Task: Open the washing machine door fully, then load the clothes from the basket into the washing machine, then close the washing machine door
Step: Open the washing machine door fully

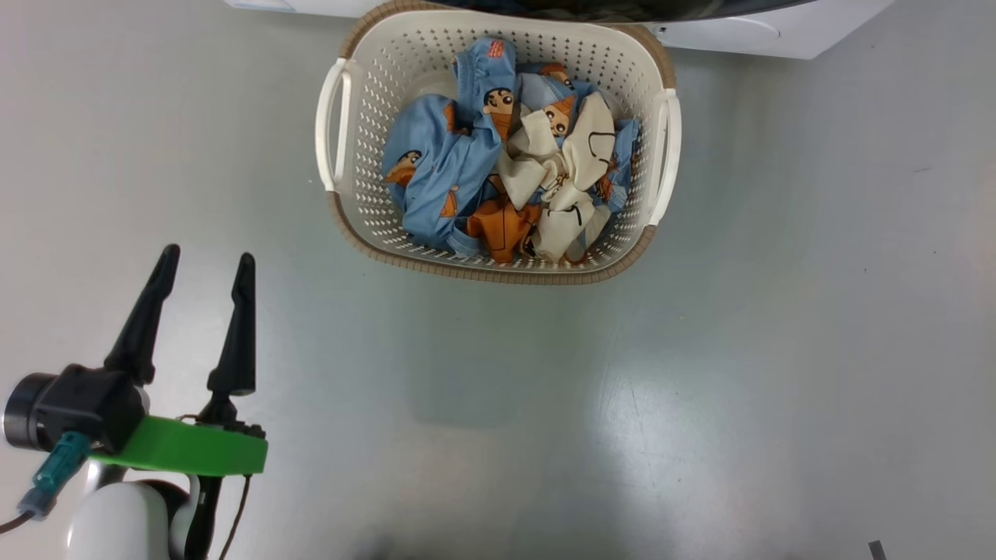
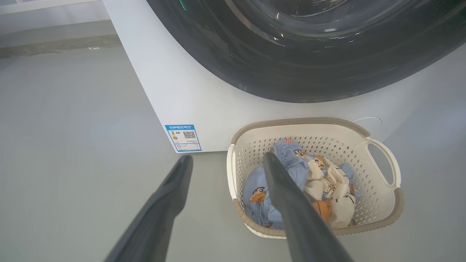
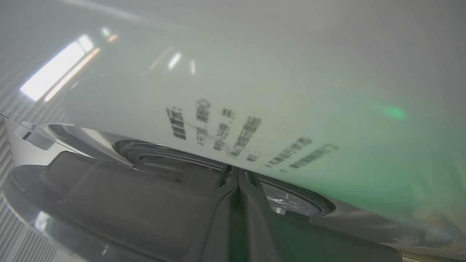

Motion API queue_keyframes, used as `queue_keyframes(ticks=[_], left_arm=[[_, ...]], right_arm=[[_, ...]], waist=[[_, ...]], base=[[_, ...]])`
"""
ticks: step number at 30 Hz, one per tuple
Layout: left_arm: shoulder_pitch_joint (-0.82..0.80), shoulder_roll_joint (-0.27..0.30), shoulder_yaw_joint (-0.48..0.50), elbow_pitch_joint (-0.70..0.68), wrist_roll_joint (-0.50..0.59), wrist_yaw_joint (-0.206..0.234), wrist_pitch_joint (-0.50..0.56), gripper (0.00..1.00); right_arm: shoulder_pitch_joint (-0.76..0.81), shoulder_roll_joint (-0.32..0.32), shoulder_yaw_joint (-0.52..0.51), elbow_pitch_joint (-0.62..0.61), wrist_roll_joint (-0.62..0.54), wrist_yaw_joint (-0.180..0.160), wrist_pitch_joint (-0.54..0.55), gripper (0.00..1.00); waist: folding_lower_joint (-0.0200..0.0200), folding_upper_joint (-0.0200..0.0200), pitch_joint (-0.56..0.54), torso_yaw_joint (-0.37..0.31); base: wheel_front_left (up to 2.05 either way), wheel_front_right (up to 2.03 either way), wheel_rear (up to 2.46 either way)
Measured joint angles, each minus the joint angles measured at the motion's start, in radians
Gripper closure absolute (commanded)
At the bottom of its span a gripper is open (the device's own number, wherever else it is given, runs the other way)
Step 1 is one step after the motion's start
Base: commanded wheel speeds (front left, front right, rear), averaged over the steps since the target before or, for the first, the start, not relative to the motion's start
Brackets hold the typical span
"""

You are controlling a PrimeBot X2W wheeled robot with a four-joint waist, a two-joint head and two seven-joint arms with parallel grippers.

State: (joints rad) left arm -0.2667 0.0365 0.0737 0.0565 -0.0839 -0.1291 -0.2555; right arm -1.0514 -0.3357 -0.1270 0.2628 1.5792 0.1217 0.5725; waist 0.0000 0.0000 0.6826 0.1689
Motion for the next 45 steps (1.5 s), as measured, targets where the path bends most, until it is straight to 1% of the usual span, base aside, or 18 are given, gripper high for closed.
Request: queue_keyframes(ticks=[5,14,28,34,45], left_arm=[[0.0,-0.002,0.003,0.0,-0.001,0.0,0.0,0.0],[0.001,-0.005,0.01,0.002,-0.001,0.0,0.0,0.0],[0.002,-0.006,0.017,0.01,-0.001,0.0,0.0,0.0],[0.002,-0.006,0.025,0.011,-0.001,0.0,0.0,0.0],[0.006,-0.009,0.032,0.019,-0.01,0.0,0.0,0.0]], right_arm=[[0.0,-0.015,0.014,0.012,0.0,0.0,0.025,1.0],[0.0,-0.016,0.024,0.018,0.0,-0.001,0.061,1.0],[0.026,-0.017,0.076,0.001,0.0,-0.001,0.122,1.0],[0.038,0.021,0.128,-0.04,0.0,-0.001,0.166,1.0],[0.185,0.044,0.191,-0.115,0.0,-0.001,0.225,1.0]], waist=[[0.0,0.0,-0.005,0.0],[0.0,0.0,-0.015,-0.008],[0.0,0.0,-0.048,-0.032],[-0.0001,0.0,-0.062,-0.043],[-0.0001,0.0,-0.115,-0.059]], base=[[0.0,0.0,0.0],[0.0,0.0,0.0],[0.0,0.0,0.0],[0.0,0.0,0.0],[0.0,0.0,0.0]])
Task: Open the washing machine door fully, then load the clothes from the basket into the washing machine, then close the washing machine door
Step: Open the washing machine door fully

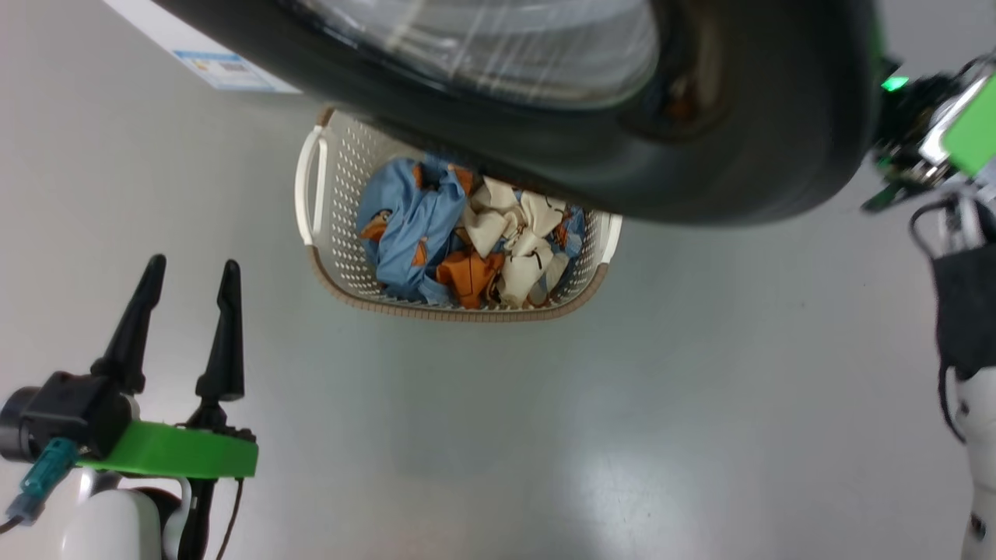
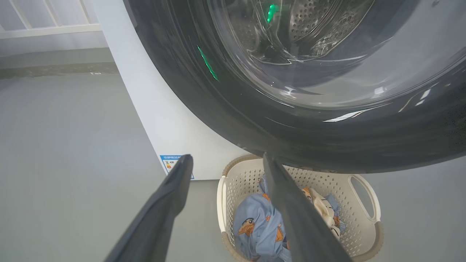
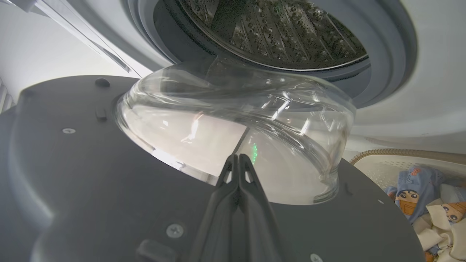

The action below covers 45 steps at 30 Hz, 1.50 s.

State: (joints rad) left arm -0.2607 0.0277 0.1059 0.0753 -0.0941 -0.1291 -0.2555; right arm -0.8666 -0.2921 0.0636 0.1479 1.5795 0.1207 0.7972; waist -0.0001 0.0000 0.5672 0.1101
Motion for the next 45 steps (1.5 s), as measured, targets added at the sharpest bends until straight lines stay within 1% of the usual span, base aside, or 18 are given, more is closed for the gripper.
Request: queue_keyframes(ticks=[6,11,12,19,26,32,34,45], left_arm=[[0.026,-0.001,-0.001,0.007,-0.023,0.0,0.0,0.0],[0.054,-0.001,-0.012,0.021,-0.045,0.003,0.0,0.0],[0.07,-0.002,-0.017,0.025,-0.05,0.011,0.0,0.0],[0.12,-0.001,-0.016,0.027,-0.062,0.019,0.0,0.0],[0.143,0.0,-0.022,0.027,-0.099,0.036,0.0,0.0],[0.161,0.0,-0.04,0.025,-0.122,0.038,0.0,0.0],[0.168,0.0,-0.047,0.026,-0.125,0.047,0.0,0.0],[0.185,0.002,-0.065,0.026,-0.135,0.051,0.0,0.0]], right_arm=[[0.101,0.021,0.059,-0.047,0.0,0.0,0.03,1.0],[0.214,0.06,0.11,-0.083,-0.003,0.0,0.033,1.0],[0.256,0.076,0.131,-0.09,-0.004,0.0,0.033,1.0],[0.373,0.116,0.187,-0.11,-0.02,0.0,0.019,1.0],[0.427,0.152,0.219,-0.115,-0.036,0.0,-0.029,1.0],[0.462,0.173,0.264,-0.105,-0.055,0.0,-0.066,1.0],[0.463,0.175,0.285,-0.1,-0.062,0.0,-0.077,1.0],[0.485,0.203,0.415,-0.058,-0.072,0.0,-0.158,1.0]], waist=[[0.0,0.0,-0.052,-0.003],[0.0,0.0,-0.111,-0.003],[0.0,0.0,-0.137,-0.002],[0.0,0.0,-0.228,-0.001],[0.0,0.0,-0.296,0.004],[0.0,0.0,-0.339,0.014],[0.0,0.0,-0.35,0.017],[0.0,0.0,-0.4,0.025]], base=[[0.0,0.0,0.0],[0.0,0.0,0.0],[0.0,0.0,0.0],[0.0,0.0,0.0],[0.0,0.0,0.0],[0.0,0.0,0.0],[0.0,0.0,0.0],[0.0,0.0,0.0]])
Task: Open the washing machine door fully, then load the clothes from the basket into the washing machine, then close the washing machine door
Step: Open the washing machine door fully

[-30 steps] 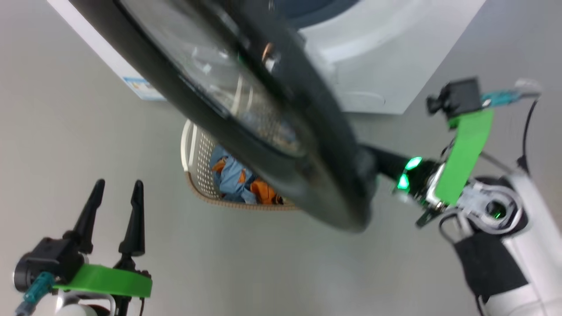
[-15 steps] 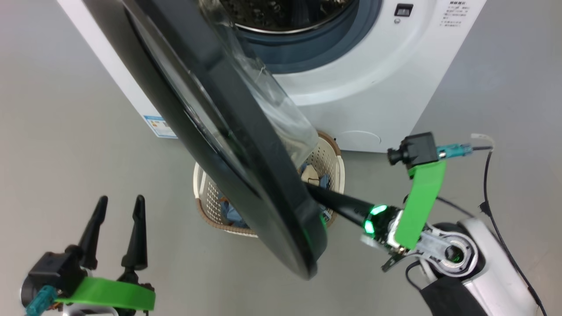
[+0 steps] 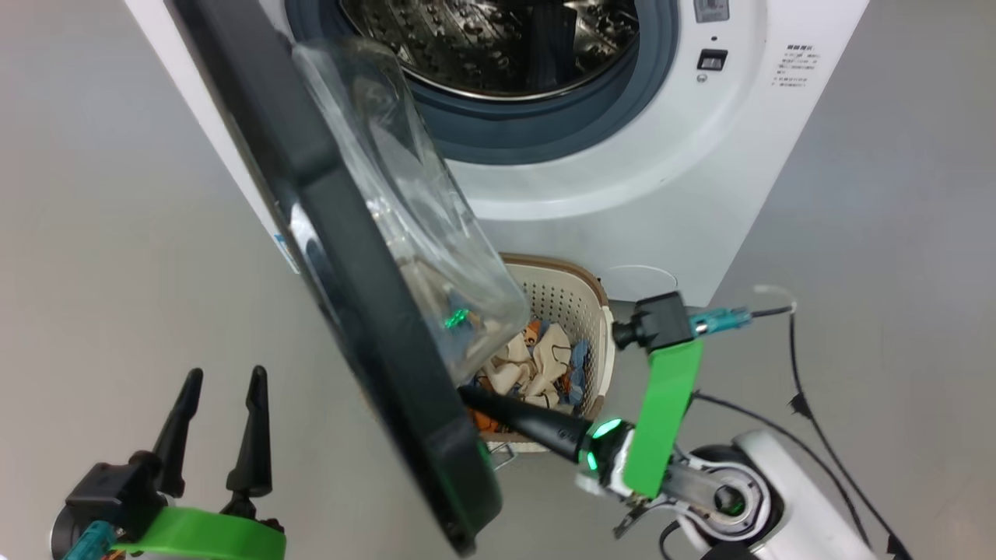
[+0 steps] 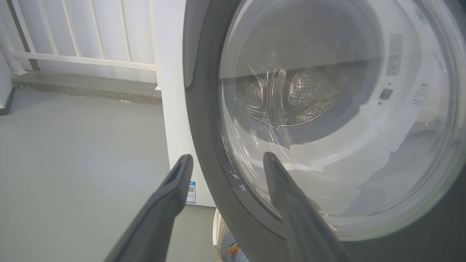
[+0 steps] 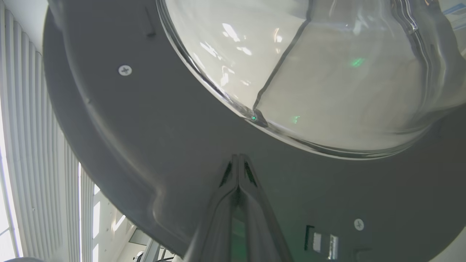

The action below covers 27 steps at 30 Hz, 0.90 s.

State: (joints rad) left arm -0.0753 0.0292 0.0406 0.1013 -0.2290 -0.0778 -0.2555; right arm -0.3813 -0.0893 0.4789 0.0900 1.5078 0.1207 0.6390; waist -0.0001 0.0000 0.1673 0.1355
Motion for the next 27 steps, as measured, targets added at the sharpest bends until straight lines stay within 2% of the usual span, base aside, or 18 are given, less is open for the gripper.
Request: queue_keyframes(ticks=[15,23,24,25,26,27], left_arm=[[0.02,0.003,-0.005,0.001,0.0,-0.005,0.0,0.0],[0.037,0.003,-0.002,0.002,0.0,-0.005,0.0,0.0],[0.037,0.003,0.0,0.001,0.0,-0.005,0.0,0.0],[0.037,0.003,0.003,0.001,0.0,-0.005,0.0,0.0],[0.038,0.003,0.006,0.001,0.0,-0.005,0.0,0.0],[0.04,0.004,0.009,0.0,0.001,-0.005,0.0,0.0]], right_arm=[[-0.003,0.004,0.156,0.065,0.05,0.0,-0.127,1.0],[-0.011,0.003,0.188,0.071,0.035,0.0,-0.198,1.0],[-0.012,0.0,0.19,0.065,0.019,0.0,-0.214,0.95],[-0.012,-0.005,0.191,0.057,0.001,0.0,-0.232,0.73],[-0.012,-0.013,0.192,0.049,-0.014,0.0,-0.251,0.56],[-0.012,-0.025,0.193,0.039,-0.027,0.0,-0.272,0.14]], waist=[[0.0001,0.0,-0.051,0.017],[0.0001,0.0,-0.062,0.017],[0.0,0.0,-0.064,0.015],[0.0001,0.0,-0.065,0.013],[0.0,0.0,-0.067,0.011],[0.0001,0.0,-0.068,0.008]], base=[[0.0,0.0,0.0],[0.0,0.0,0.0],[0.0,0.0,0.0],[0.0,0.0,0.0],[0.0,0.0,0.0],[0.0,0.0,0.0]])
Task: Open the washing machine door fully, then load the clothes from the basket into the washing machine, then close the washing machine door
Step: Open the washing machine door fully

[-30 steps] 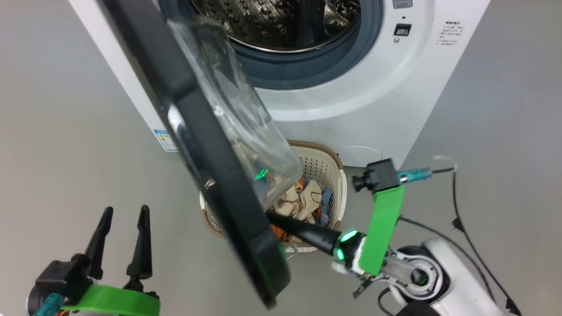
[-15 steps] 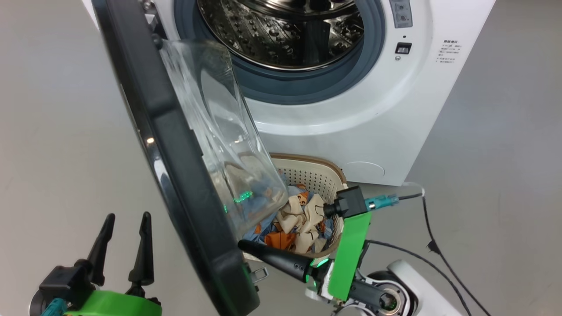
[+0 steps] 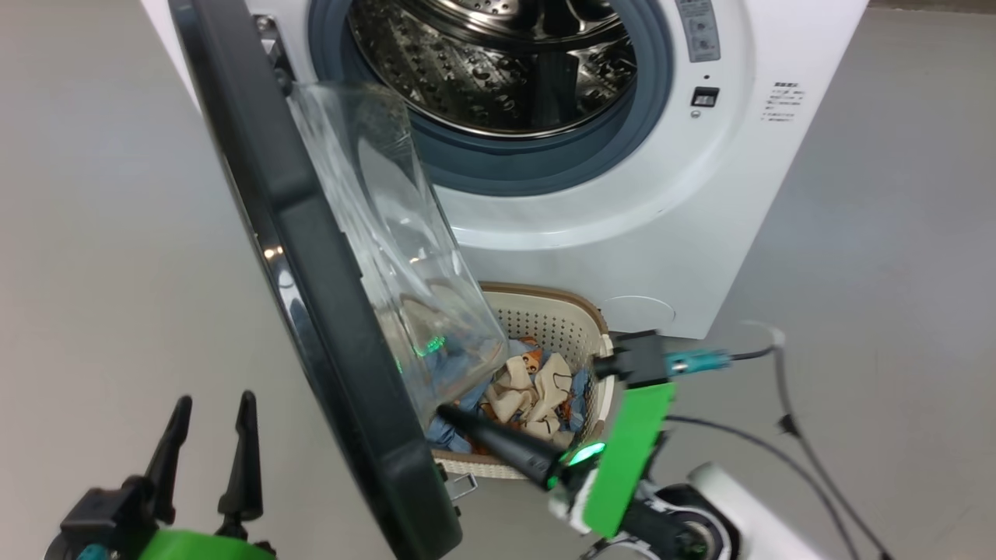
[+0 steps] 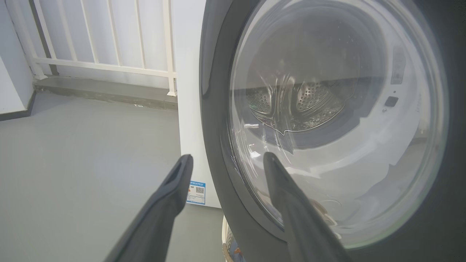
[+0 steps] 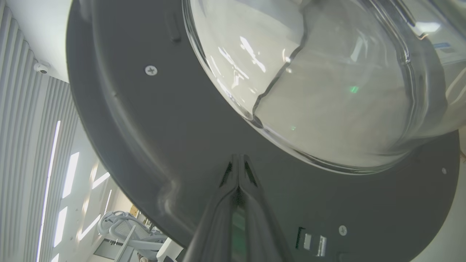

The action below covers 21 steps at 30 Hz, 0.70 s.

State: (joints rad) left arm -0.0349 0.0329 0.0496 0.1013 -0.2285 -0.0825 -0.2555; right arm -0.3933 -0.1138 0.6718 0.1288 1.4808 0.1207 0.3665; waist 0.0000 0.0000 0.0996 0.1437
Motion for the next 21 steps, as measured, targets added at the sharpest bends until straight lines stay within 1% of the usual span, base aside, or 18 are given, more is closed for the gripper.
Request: queue_keyframes(ticks=[1,5,10,14,16,18,21], left_arm=[[0.005,0.0,0.004,-0.001,0.0,0.0,0.0,0.0],[0.031,0.001,0.022,-0.001,0.003,0.0,0.0,0.0],[0.038,0.001,0.03,-0.001,0.005,-0.001,0.0,0.0],[0.067,0.001,0.043,-0.001,0.006,-0.003,0.0,0.0],[0.084,0.001,0.051,-0.001,0.006,-0.003,0.0,0.0],[0.095,0.001,0.058,-0.003,0.01,-0.003,0.0,0.0],[0.102,0.001,0.065,-0.006,0.013,-0.003,0.0,0.0]], right_arm=[[0.0,-0.015,0.001,-0.012,-0.01,0.0,-0.022,0.0],[0.001,-0.078,0.0,-0.056,-0.052,0.0,-0.123,0.0],[0.003,-0.175,0.019,-0.076,-0.151,0.0,-0.312,0.0],[0.006,-0.267,0.061,-0.046,-0.284,0.0,-0.488,0.0],[0.025,-0.297,0.06,-0.021,-0.32,0.0,-0.568,0.0],[0.047,-0.323,0.048,0.009,-0.386,0.0,-0.602,0.0],[0.087,-0.333,-0.038,0.043,-0.504,0.0,-0.615,0.0]], waist=[[0.0,0.0,-0.002,-0.003],[0.0,0.0,-0.01,-0.016],[0.0,0.0,-0.03,-0.027],[0.0,0.0,-0.051,-0.036],[0.0,0.0,-0.061,-0.041],[-0.0001,0.0,-0.068,-0.048],[0.0,0.0,-0.076,-0.061]], base=[[0.0,0.0,0.0],[0.0,0.0,0.0],[0.0,0.0,0.0],[0.0,0.0,0.0],[0.0,0.0,0.0],[0.0,0.0,0.0],[0.0,0.0,0.0]])
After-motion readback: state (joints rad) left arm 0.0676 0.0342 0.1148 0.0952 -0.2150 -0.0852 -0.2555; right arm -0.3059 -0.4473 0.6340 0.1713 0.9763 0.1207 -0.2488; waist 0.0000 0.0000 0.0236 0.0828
